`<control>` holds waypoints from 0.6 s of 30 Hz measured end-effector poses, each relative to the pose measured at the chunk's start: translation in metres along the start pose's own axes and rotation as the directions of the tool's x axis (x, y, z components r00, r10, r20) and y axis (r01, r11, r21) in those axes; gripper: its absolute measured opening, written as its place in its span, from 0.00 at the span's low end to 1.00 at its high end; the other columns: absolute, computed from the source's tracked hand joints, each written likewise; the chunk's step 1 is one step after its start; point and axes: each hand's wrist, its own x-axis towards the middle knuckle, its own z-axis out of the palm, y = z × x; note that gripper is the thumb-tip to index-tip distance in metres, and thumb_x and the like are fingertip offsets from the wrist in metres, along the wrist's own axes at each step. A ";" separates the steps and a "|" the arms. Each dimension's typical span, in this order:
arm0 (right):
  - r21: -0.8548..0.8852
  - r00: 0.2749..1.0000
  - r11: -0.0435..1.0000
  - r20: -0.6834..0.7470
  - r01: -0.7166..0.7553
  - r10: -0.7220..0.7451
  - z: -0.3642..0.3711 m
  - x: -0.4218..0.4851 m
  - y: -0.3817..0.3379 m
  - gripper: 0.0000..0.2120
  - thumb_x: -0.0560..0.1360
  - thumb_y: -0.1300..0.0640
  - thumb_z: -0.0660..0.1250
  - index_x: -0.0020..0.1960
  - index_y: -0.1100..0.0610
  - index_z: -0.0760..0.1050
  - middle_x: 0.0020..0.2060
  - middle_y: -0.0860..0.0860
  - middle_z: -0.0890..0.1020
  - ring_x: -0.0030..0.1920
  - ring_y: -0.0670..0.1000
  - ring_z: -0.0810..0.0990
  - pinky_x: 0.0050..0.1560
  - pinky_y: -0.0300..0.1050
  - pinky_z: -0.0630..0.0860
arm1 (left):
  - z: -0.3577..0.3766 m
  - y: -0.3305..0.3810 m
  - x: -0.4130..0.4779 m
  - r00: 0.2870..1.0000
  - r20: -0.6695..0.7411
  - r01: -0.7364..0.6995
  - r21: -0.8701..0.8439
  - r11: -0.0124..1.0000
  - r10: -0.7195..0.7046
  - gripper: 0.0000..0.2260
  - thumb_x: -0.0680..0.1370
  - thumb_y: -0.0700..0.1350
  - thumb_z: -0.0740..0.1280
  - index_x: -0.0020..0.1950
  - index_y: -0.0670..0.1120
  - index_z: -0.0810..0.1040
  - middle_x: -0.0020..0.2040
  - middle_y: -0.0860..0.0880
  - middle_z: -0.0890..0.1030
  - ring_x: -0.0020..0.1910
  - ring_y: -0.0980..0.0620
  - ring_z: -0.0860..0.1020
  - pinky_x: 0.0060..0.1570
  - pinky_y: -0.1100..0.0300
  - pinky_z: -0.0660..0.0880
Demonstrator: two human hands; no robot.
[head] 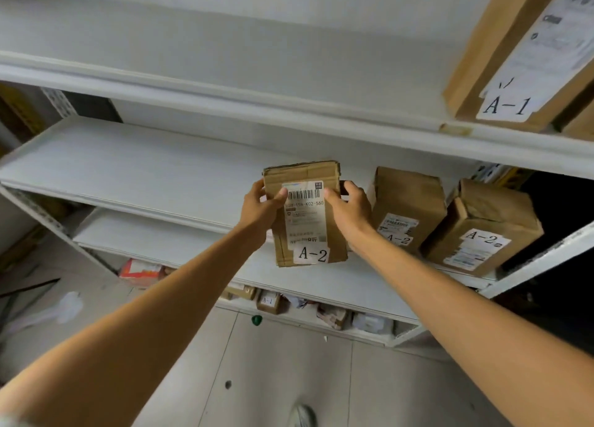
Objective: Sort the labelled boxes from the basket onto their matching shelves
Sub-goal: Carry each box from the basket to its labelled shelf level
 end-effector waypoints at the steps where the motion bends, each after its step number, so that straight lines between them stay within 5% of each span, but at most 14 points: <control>1: 0.031 0.999 0.999 0.005 -0.035 0.035 0.000 0.003 0.001 0.10 0.79 0.54 0.61 0.53 0.59 0.75 0.49 0.54 0.81 0.47 0.51 0.78 0.43 0.43 0.71 | 0.002 0.002 0.008 1.000 0.010 0.020 0.004 1.000 -0.020 0.19 0.79 0.41 0.65 0.69 0.43 0.67 0.61 0.42 0.76 0.45 0.50 0.81 0.29 0.58 0.79; 3: 0.089 0.996 0.993 0.030 -0.083 0.081 0.000 0.010 0.002 0.09 0.79 0.56 0.59 0.57 0.57 0.73 0.51 0.52 0.80 0.48 0.51 0.77 0.45 0.46 0.71 | 0.005 0.003 0.020 0.997 0.056 0.052 0.019 0.998 -0.053 0.19 0.79 0.36 0.64 0.69 0.44 0.67 0.62 0.43 0.76 0.45 0.53 0.79 0.30 0.56 0.77; 6: 0.138 0.991 0.983 0.078 -0.118 0.108 0.004 0.017 0.001 0.21 0.78 0.57 0.61 0.70 0.52 0.63 0.59 0.49 0.74 0.55 0.50 0.72 0.52 0.44 0.66 | 0.010 0.001 0.034 0.982 0.167 0.076 0.063 0.995 -0.085 0.25 0.77 0.30 0.62 0.72 0.46 0.65 0.64 0.45 0.74 0.49 0.51 0.77 0.35 0.58 0.70; 11: 0.114 0.986 0.982 0.092 -0.148 0.138 0.012 0.025 0.004 0.29 0.75 0.57 0.66 0.72 0.54 0.59 0.60 0.51 0.74 0.58 0.51 0.72 0.55 0.46 0.67 | 0.005 -0.003 0.053 0.963 0.243 0.090 0.109 0.990 -0.114 0.31 0.73 0.24 0.61 0.73 0.45 0.63 0.66 0.43 0.72 0.58 0.46 0.74 0.38 0.62 0.74; 18: 0.043 0.979 0.979 0.030 -0.201 0.200 -0.009 0.041 0.007 0.36 0.72 0.54 0.67 0.76 0.55 0.56 0.63 0.51 0.69 0.59 0.49 0.67 0.58 0.46 0.66 | 0.026 -0.008 0.059 0.946 0.314 0.016 0.197 0.980 -0.079 0.34 0.71 0.22 0.61 0.73 0.44 0.59 0.69 0.44 0.67 0.64 0.43 0.71 0.57 0.45 0.76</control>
